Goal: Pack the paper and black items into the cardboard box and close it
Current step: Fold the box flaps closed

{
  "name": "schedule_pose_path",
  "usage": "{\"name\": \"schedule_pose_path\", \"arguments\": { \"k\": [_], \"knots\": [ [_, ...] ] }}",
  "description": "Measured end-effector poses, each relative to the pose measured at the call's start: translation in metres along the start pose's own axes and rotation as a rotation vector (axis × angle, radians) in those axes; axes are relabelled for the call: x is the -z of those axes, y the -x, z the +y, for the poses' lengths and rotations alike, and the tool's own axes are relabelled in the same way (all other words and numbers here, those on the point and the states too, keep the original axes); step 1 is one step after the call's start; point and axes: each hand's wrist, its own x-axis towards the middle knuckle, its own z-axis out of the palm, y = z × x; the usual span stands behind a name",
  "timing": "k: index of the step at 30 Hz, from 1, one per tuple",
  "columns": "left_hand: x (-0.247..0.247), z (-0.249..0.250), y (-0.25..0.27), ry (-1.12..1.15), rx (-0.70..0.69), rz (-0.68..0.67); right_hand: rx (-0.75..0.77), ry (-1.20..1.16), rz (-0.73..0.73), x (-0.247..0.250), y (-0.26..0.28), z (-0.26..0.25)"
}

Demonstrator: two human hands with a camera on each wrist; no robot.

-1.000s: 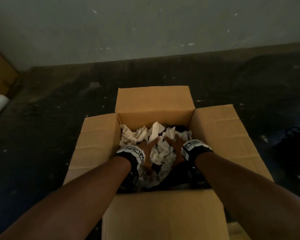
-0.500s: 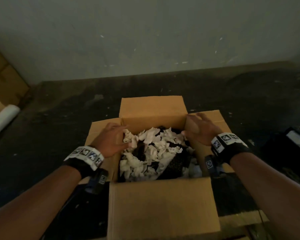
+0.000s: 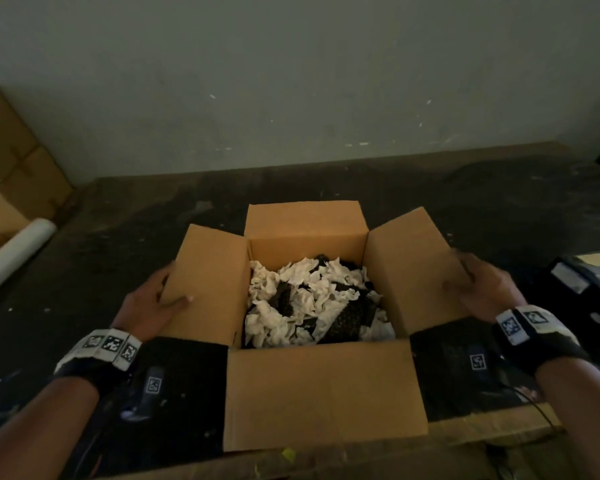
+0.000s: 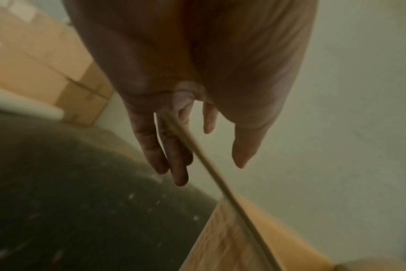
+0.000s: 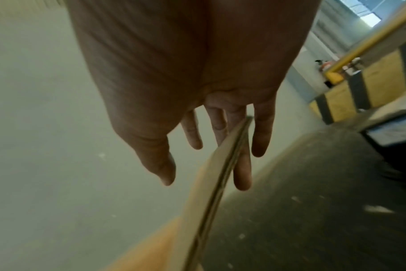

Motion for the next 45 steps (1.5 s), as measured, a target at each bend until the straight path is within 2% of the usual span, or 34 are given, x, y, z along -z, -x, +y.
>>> {"name": "schedule_pose_path", "arguments": {
  "k": [2,3,6,9,12,15,17,19,24,27,35,38,39,42,43,45],
  "knots": [
    [0.016,0.018,0.013,0.121,-0.132,0.064,0.153,-0.151,0.085,0.016,0.013,-0.011],
    [0.021,0.029,0.021,0.172,-0.186,0.065,0.242,-0.211,0.083,0.023,0.023,-0.019],
    [0.021,0.060,0.038,0.308,-0.293,0.012,0.391,-0.380,-0.054,0.030,0.043,-0.045],
    [-0.007,0.077,0.042,0.439,-0.392,-0.131,0.454,-0.453,-0.227,0.012,0.042,-0.054],
    [-0.046,0.079,0.033,0.210,-0.452,-0.213,0.461,-0.347,-0.379,-0.025,0.025,-0.052],
    [-0.082,0.051,0.024,-0.089,-0.494,-0.267,0.570,0.029,-0.490,-0.062,0.011,-0.034],
    [-0.096,0.023,0.021,-0.215,-0.539,-0.294,0.611,0.150,-0.518,-0.071,0.009,-0.021],
    [-0.101,0.004,0.020,-0.218,-0.582,-0.270,0.649,0.191,-0.517,-0.074,0.008,-0.011],
    [-0.105,-0.001,0.013,-0.213,-0.603,-0.229,0.670,0.213,-0.633,-0.069,0.004,-0.001],
    [-0.104,0.001,0.011,-0.224,-0.594,-0.242,0.720,0.301,-0.608,-0.069,0.006,0.002],
    [-0.096,0.005,0.013,-0.221,-0.592,-0.251,0.732,0.201,-0.646,-0.057,-0.002,0.005],
    [-0.089,0.004,0.013,-0.236,-0.581,-0.298,0.579,-0.028,-0.721,-0.053,-0.001,0.001],
    [-0.088,0.006,0.015,-0.204,-0.544,-0.267,0.480,-0.140,-0.713,-0.054,0.000,-0.001],
    [-0.076,0.022,0.024,0.045,-0.252,-0.041,0.245,-0.366,-0.601,-0.060,0.002,-0.008],
    [-0.074,0.024,0.024,0.133,-0.202,0.056,0.213,-0.389,-0.559,-0.062,0.002,-0.011],
    [-0.074,0.023,0.025,0.240,-0.205,0.239,0.212,-0.372,-0.471,-0.068,0.004,-0.017]
  ]
}}
